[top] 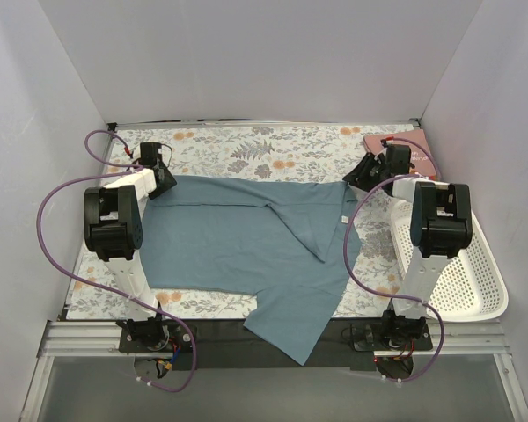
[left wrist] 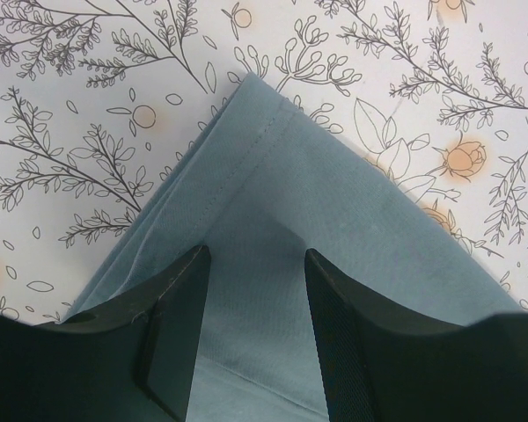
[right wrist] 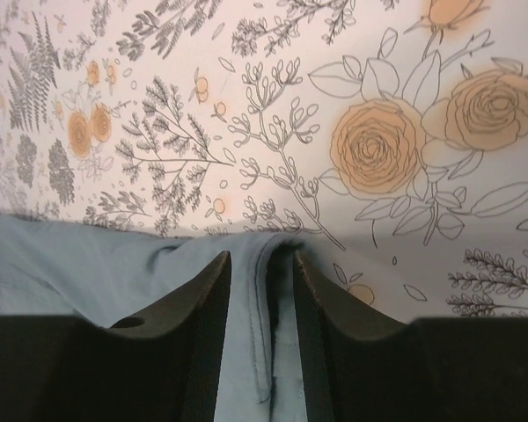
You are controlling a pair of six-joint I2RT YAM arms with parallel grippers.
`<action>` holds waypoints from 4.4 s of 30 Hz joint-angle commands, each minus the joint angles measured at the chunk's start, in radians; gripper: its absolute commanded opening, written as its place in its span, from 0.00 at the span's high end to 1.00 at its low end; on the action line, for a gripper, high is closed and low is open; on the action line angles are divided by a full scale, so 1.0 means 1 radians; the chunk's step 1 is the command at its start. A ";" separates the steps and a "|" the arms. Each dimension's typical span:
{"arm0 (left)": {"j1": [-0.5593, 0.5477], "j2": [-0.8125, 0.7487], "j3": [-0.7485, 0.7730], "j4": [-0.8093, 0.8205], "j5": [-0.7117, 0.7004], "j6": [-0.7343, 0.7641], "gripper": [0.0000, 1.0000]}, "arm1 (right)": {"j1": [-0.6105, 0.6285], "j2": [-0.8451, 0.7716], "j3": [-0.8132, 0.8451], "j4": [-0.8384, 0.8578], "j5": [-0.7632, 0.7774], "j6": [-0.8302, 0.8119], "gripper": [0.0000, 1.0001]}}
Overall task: Fold and stack the t-shirts
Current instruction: Fold the tshirt
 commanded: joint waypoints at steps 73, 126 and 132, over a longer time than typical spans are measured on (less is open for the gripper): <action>-0.068 -0.277 -0.027 -0.082 0.021 -0.018 0.24 | 0.125 -0.232 0.051 -0.217 0.091 -0.315 0.64; -0.263 -0.793 -0.638 0.025 0.018 -0.036 0.24 | 0.648 -0.223 -0.123 -0.206 -0.021 -0.320 0.99; -0.262 -0.785 -0.636 0.025 0.019 -0.033 0.24 | 0.714 -0.185 -0.095 -0.239 -0.082 -0.314 0.85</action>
